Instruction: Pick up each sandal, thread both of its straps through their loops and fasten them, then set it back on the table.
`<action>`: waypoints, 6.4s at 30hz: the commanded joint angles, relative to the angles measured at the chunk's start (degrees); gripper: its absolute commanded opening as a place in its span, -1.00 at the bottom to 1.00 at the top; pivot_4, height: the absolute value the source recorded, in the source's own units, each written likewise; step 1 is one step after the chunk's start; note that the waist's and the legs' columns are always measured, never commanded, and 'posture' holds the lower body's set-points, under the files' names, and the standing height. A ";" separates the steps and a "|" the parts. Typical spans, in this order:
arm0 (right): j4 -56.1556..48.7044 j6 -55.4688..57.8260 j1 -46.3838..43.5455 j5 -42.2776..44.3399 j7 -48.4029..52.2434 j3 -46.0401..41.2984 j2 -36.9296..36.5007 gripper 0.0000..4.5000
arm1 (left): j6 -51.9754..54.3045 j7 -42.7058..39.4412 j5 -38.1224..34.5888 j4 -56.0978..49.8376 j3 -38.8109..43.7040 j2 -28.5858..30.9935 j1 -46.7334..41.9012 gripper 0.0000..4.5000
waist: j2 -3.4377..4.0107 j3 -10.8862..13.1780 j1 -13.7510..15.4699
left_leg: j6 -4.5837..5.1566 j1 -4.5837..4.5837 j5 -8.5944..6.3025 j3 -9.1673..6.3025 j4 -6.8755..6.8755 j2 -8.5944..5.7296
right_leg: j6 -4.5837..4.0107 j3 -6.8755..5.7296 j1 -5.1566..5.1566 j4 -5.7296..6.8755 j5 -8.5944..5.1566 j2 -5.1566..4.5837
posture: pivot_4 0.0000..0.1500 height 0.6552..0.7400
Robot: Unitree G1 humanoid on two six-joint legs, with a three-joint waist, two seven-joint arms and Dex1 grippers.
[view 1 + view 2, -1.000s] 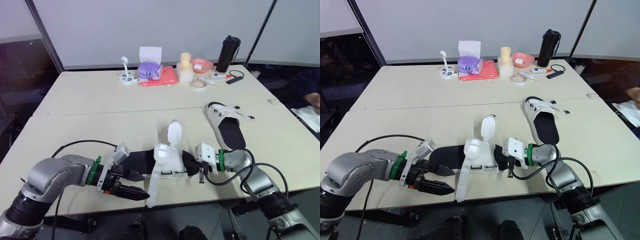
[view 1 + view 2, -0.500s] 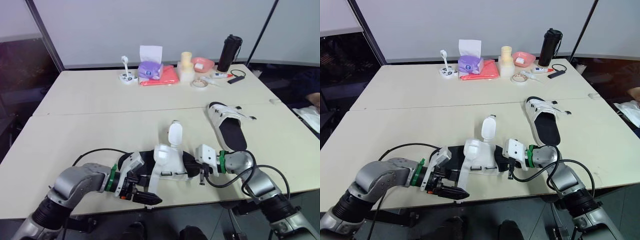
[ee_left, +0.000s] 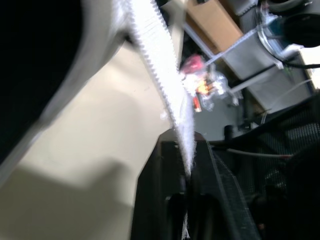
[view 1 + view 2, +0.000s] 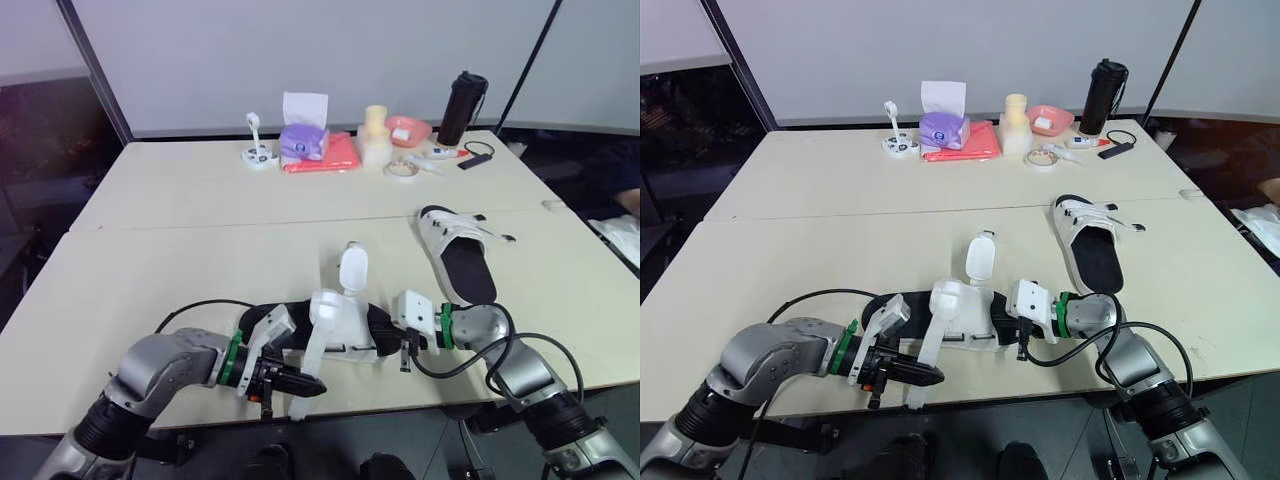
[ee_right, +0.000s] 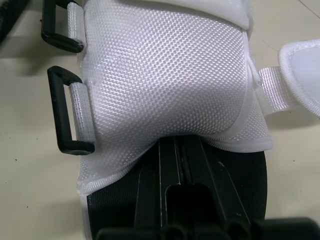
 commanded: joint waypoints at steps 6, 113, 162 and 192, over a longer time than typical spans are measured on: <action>3.74 3.36 2.86 -3.96 0.90 4.08 -0.61 -1.00 | 8.05 0.44 -14.30 2.96 12.89 -3.54 -3.95 -0.99 | -0.02 0.00 0.01 | 0.01 -0.02 0.00 -0.04 -0.02 0.00 | 0.00 -0.02 -0.03 -0.03 0.00 0.01 | 1.00 0.87; 2.16 3.96 4.36 -5.52 -1.38 4.14 -2.05 -1.00 | -29.29 -12.57 9.86 26.75 5.21 -19.98 -16.70 -0.99 | -0.17 -0.02 0.09 | 0.09 0.04 0.06 -0.03 0.05 -0.04 | 0.10 -0.13 0.22 0.02 0.03 0.13 | 1.00 0.87; 2.40 3.88 4.09 -5.73 -1.35 4.58 -1.69 -1.00 | -27.94 -19.33 8.07 21.88 3.79 -14.79 -15.26 -0.99 | -0.15 -0.04 0.03 | 0.11 0.07 0.08 -0.05 0.05 -0.04 | 0.09 -0.15 0.33 0.02 0.03 0.14 | 1.00 0.87; 3.59 3.22 3.16 -5.94 -1.22 4.97 -1.74 -1.00 | -49.26 -20.18 20.00 24.59 -0.94 -13.25 -7.71 -0.99 | -0.08 -0.16 0.03 | 0.06 0.09 0.04 -0.06 0.04 -0.03 | 0.07 -0.14 0.31 0.02 0.02 0.13 | 1.00 0.87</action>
